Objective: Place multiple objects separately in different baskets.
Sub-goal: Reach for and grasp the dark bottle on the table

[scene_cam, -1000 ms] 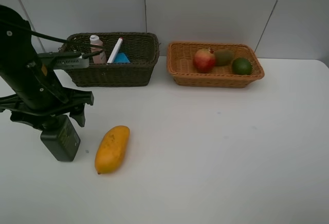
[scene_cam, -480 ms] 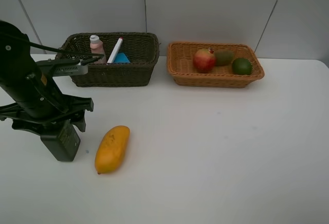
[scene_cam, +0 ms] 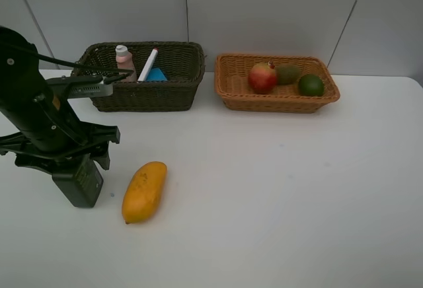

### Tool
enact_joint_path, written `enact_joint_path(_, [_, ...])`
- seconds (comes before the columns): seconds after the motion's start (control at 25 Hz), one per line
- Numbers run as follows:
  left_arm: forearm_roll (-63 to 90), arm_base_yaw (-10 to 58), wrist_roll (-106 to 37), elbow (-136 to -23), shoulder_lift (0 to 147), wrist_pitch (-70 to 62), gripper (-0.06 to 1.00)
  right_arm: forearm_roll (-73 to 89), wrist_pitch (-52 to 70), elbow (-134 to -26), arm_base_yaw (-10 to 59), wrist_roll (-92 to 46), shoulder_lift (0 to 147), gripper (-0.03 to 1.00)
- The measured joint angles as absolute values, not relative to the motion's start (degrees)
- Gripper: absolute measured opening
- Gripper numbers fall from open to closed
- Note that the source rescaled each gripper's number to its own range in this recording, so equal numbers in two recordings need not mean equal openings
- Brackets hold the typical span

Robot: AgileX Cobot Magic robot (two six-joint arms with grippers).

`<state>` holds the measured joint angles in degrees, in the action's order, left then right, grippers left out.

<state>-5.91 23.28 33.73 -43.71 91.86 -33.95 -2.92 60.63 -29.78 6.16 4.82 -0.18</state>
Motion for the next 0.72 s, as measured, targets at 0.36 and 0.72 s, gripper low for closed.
enact_joint_path(0.36, [-8.0, 23.3, 34.6, -43.7, 91.9, -35.1, 0.59, -2.9, 60.6, -29.8, 6.2, 4.8, -0.2, 1.00])
enact_joint_path(0.72, [-8.1, 23.3, 34.6, -43.7, 91.9, -35.2, 0.38, -2.9, 60.6, -29.8, 6.2, 4.8, -0.2, 1.00])
